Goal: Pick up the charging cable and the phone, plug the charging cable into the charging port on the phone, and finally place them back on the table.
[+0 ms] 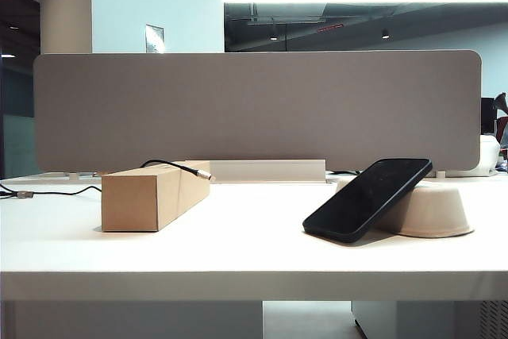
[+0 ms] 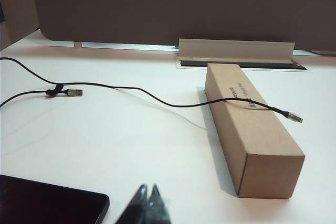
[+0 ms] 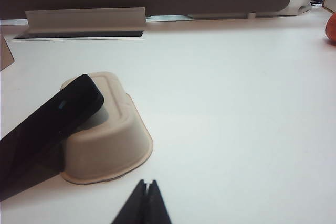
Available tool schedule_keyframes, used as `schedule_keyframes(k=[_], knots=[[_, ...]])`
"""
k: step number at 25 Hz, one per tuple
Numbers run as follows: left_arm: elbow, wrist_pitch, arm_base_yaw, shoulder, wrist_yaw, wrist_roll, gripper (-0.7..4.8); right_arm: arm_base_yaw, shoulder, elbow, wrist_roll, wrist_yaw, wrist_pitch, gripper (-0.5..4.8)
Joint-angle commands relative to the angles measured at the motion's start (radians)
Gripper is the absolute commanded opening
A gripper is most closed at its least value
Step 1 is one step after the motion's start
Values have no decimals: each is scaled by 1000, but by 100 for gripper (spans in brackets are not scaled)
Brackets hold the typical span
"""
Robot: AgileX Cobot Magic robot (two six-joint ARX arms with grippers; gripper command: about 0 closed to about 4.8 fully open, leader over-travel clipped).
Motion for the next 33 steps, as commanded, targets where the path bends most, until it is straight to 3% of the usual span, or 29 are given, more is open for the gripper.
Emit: schedule_keyframes(k=[1,21,33], knots=[[3,11,0,1,4,1,-6,1,-2,-6,-2,9,6,-5],[3,12,0,1,3,1,-6,1,-2,-6,0,9,13,-5],[3,5,0,1,4,1,-6,1,-2,-2,100,-86,35,-5]])
